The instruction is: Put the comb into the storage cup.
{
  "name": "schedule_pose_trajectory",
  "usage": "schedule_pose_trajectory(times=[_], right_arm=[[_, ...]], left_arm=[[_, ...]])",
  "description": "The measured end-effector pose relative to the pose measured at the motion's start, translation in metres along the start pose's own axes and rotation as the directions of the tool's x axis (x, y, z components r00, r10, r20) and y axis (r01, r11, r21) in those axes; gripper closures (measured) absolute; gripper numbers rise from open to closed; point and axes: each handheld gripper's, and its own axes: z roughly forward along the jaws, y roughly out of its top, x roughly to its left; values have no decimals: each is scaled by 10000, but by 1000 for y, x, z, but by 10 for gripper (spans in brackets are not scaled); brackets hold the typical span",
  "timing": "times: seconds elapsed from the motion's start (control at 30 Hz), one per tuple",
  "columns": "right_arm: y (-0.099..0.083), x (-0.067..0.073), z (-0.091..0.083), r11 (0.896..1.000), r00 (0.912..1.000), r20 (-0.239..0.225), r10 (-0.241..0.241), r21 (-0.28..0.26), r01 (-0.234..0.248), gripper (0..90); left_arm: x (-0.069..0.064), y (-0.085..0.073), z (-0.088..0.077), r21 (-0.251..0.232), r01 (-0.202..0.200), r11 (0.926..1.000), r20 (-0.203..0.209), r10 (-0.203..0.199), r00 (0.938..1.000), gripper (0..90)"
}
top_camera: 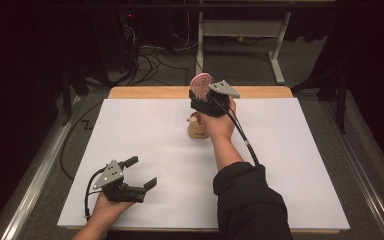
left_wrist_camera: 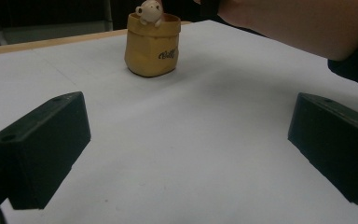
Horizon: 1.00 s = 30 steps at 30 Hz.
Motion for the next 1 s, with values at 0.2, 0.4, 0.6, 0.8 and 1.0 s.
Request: schedule_pose_trajectory(times=[0.2, 0.4, 0.6, 0.8, 1.0], right_arm=[[1, -1, 2, 9999, 10000, 23, 81, 62, -81, 200], [0, -3, 6, 9995, 9993, 243, 300, 60, -302, 199], [1, -4, 5, 9990, 9984, 358, 434, 80, -437, 198], [2, -7, 6, 9981, 9974, 395, 608, 102, -612, 197], [0, -10, 8, 9974, 9965, 423, 716, 60, -719, 195]], left_arm=[[1, 0, -1, -30, 36, 10000, -5, -36, 10000, 0], [2, 0, -2, -65, 90, 9999, 13, -90, 10000, 0], [1, 0, -2, -154, 95, 9998, -29, -96, 10000, 0], [2, 0, -2, -169, 129, 9998, -37, -130, 9999, 0], [2, 0, -3, -181, 124, 9998, -32, -125, 9999, 0]])
